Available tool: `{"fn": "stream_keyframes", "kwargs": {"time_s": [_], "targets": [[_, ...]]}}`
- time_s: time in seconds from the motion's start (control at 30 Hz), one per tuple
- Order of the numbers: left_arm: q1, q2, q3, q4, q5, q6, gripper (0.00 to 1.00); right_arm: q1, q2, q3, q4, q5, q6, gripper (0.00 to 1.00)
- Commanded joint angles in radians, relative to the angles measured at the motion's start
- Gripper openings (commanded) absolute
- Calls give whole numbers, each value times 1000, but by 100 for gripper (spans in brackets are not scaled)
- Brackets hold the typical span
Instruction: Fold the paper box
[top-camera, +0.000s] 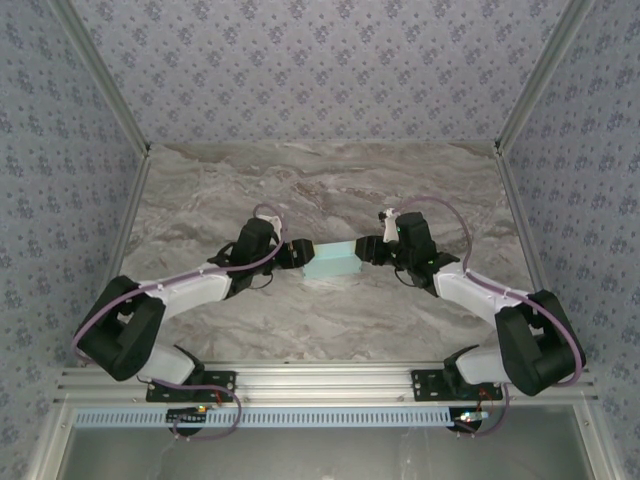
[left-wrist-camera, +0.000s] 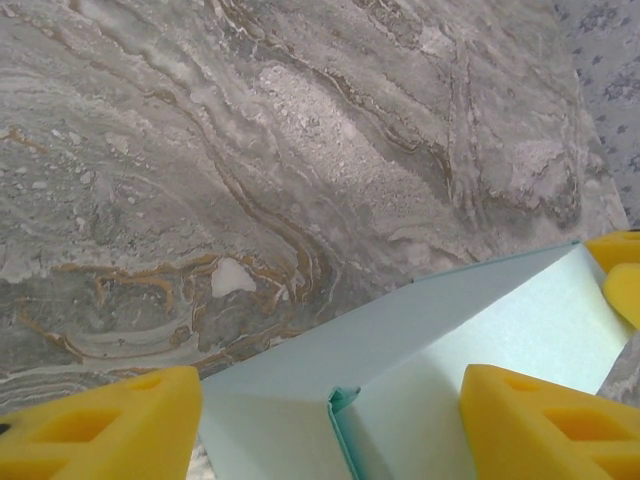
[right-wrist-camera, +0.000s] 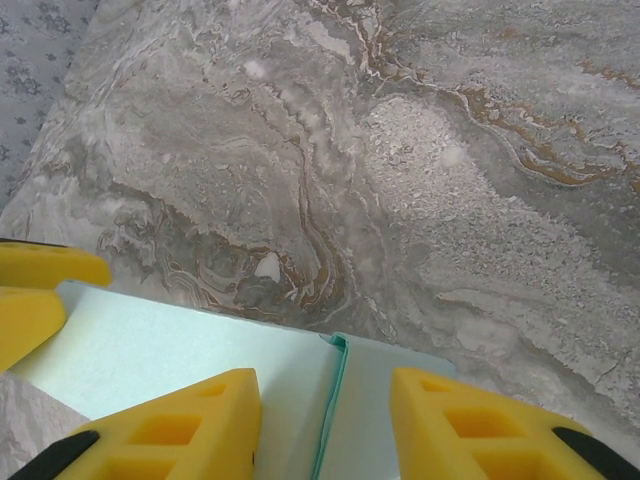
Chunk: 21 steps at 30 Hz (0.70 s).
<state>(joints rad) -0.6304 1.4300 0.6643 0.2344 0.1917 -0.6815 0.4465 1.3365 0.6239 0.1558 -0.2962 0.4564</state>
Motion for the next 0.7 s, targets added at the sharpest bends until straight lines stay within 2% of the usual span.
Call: {"fn": "stream_keyframes", "kwargs": {"time_s": [0.0, 0.17, 0.67], "targets": [[-6, -17, 3, -154, 36, 23, 73, 24, 42, -61, -283, 47, -21, 40], [2, -55, -10, -128, 92, -7, 77, 33, 35, -62, -281, 61, -16, 40], [31, -188, -94, -95, 133, -80, 85, 57, 31, -49, -288, 78, -10, 40]]}}
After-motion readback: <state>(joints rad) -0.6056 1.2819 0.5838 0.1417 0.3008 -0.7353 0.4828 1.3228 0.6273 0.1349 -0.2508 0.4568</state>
